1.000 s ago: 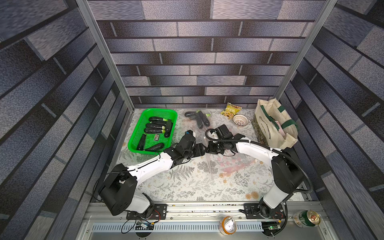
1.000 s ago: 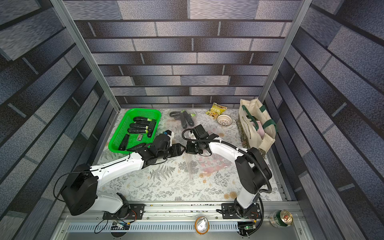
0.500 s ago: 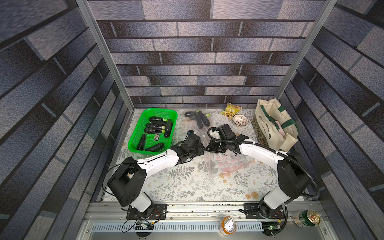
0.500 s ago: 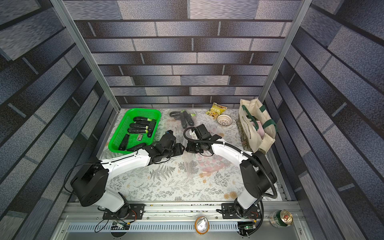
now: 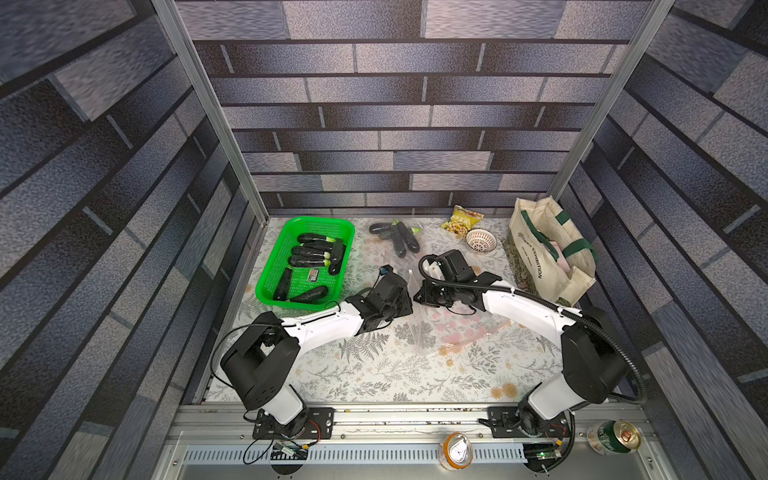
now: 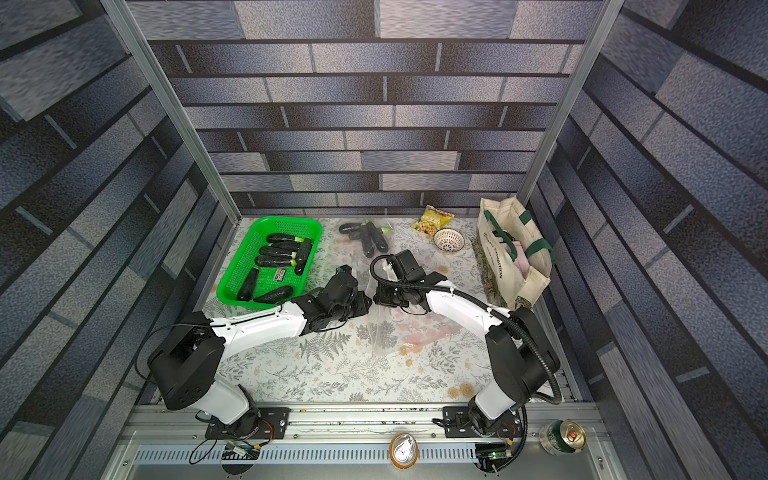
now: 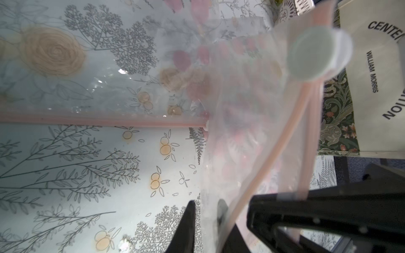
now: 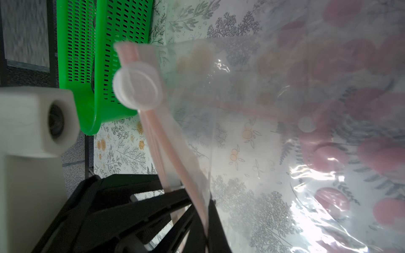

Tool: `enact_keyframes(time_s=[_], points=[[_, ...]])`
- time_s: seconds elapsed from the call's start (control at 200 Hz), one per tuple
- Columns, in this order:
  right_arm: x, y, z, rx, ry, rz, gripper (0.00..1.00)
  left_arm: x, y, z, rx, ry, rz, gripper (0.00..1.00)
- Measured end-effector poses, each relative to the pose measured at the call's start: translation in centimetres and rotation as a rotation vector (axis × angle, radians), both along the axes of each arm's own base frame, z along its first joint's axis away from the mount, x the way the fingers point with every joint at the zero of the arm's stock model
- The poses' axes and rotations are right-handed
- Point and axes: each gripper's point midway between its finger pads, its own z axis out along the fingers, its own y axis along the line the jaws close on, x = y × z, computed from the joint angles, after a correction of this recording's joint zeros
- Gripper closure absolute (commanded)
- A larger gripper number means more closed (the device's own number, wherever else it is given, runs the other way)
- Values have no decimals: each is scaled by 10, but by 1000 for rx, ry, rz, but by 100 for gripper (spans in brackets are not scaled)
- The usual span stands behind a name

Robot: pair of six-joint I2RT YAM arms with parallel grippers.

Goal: Place the eggplant in a zip-top bag and seal the zipper
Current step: Open the zipper of the food storage bag at the center of the board.

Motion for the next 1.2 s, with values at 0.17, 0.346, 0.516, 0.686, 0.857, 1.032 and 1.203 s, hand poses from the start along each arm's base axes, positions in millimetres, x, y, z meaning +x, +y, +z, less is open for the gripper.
enact_keyframes(time_s=[0.17,0.346,0.516,0.686,0.857,1.032,1.203], points=[[-9,-13,1,-14,-10,-47,83,-2,-6,-2,-38,7,29,100],[-20,-20,-3,-31,-23,-76,77,-1,-9,7,-85,-4,58,100],[-29,-22,-11,-47,-19,-87,77,2,-13,25,-146,-31,71,100],[-30,-21,-17,-53,-26,-100,92,4,-17,35,-187,-42,73,100],[-24,-39,-12,-125,-88,-149,100,2,-11,29,-153,-21,78,100],[-21,-73,37,-232,-237,-191,100,1,5,16,-31,-2,73,100],[-17,-95,97,-288,-371,-212,100,4,3,24,-6,-26,33,98]])
